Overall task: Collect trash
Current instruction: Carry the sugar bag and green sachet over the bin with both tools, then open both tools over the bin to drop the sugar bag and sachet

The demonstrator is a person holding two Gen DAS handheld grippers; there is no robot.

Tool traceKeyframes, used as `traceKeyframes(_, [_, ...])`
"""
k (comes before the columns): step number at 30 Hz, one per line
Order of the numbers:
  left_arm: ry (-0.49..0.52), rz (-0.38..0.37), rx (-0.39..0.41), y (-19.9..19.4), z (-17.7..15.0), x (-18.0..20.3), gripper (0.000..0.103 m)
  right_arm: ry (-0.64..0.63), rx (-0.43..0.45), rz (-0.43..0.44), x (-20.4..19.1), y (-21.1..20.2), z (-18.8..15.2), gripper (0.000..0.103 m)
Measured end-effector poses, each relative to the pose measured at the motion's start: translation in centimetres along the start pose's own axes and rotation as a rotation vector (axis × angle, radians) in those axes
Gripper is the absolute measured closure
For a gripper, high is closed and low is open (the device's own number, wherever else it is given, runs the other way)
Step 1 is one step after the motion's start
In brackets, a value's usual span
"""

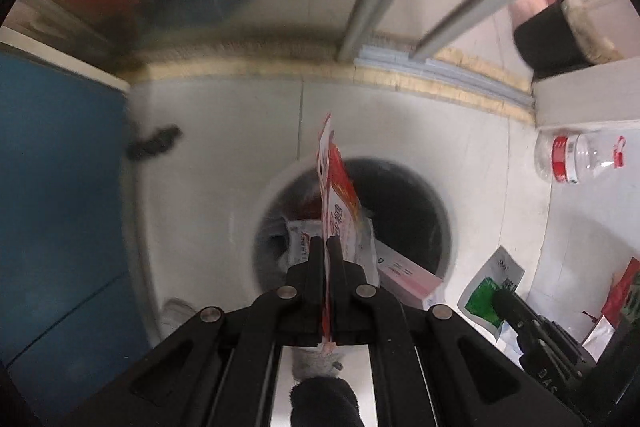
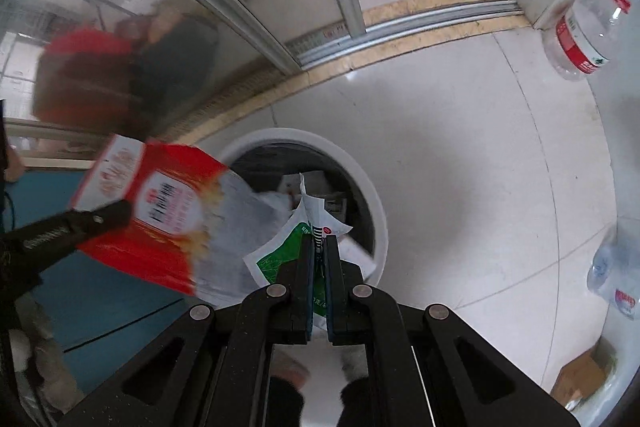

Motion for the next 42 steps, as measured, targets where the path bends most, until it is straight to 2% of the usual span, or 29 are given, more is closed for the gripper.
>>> traceKeyframes(4, [0.01,0.005,-0.059,3.3,0.4,-0.2,0.101,-0.019,-0.045,-0.025,0.3,3.8,1.5,0.099])
traceKeyframes(7, [0.012,0.0,-0.089,3.5,0.4,-0.7,0.098,-0.034,-0.084,-0.032,0.2,5.2,2.5,0.098])
traceKeyframes(8, [0.008,-0.006,-0.091,3.2,0.3,-0.9,0.098,-0.042,-0.099,-0.03,0.0,5.4,2.8,0.095])
traceKeyframes(9, [0.006,-0.01,-0.089,3.1,0.3,-1.2,0.098,-0.046,-0.115,-0.03,-0.1,5.6,3.0,0.087])
traceKeyframes(11, [0.003,-0.001,-0.073,2.5,0.2,-1.6,0.09,-0.048,-0.141,-0.035,-0.4,5.8,3.2,0.074])
traceKeyframes(12, [0.004,0.004,-0.065,2.4,0.2,-1.9,0.069,-0.051,-0.15,-0.036,-0.6,5.9,3.3,0.074])
traceKeyframes(13, [0.004,0.008,-0.05,2.1,0.1,-2.4,0.035,-0.055,-0.161,-0.046,-0.7,6.0,3.3,0.074])
traceKeyframes(14, [0.003,0.019,-0.026,1.8,0.1,-2.8,0.02,-0.055,-0.169,-0.055,-0.8,5.8,3.2,0.074])
traceKeyframes(15, [0.003,0.04,0.003,1.1,-0.2,-3.1,0.009,-0.054,-0.173,-0.06,-0.9,5.6,3.1,0.072])
traceKeyframes(16, [0.005,0.051,0.021,0.7,-0.4,-3.3,0.009,-0.054,-0.175,-0.069,-1.0,5.4,3.0,0.069])
traceKeyframes(18, [0.004,0.073,0.042,-0.3,-1.1,-3.9,0.008,-0.063,-0.165,-0.095,-1.2,4.7,2.6,0.053])
traceKeyframes(19, [0.005,0.085,0.05,-0.8,-1.4,-4.2,0.001,-0.067,-0.159,-0.106,-1.3,4.1,2.3,0.05])
traceKeyframes(22, [0.014,0.15,0.085,-2.8,-2.8,-4.6,0.0,-0.091,-0.134,-0.132,-1.8,2.3,1.2,0.031])
traceKeyframes(24, [0.014,0.185,0.12,-4.8,-4.3,-4.7,0.0,-0.113,-0.104,-0.164,-2.3,0.6,0.3,0.004])
traceKeyframes(25, [0.012,0.198,0.131,-5.7,-5.0,-4.6,0.0,-0.12,-0.093,-0.174,-2.5,-0.2,0.0,0.0])
traceKeyframes(28, [0.012,0.232,0.168,-9.3,-7.6,-4.1,0.0,-0.135,-0.052,-0.203,-3.2,-3.4,-1.7,0.0])
traceKeyframes(31, [0.006,0.235,0.206,-13.6,-10.5,-3.2,0.0,-0.143,-0.008,-0.22,-3.8,-7.4,-3.4,0.0])
traceKeyframes(38, [0.017,0.186,0.295,-24.9,-18.4,-0.8,0.0,-0.194,0.125,-0.235,-6.0,-21.0,-9.3,0.0])
traceKeyframes(42, [0.044,0.162,0.364,-32.1,-23.9,0.3,0.0,-0.207,0.201,-0.22,-7.2,-29.9,-14.1,0.0])
Point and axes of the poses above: each gripper's, at about its wrist camera, not at the fingertips, and y roughly the way its jaws point, x to its right, z to its top, the point moved 1 cm from there along y, roughly the way its jaws point, and after that the axes turned 8 degrees about -x, right-handed, at the moved point
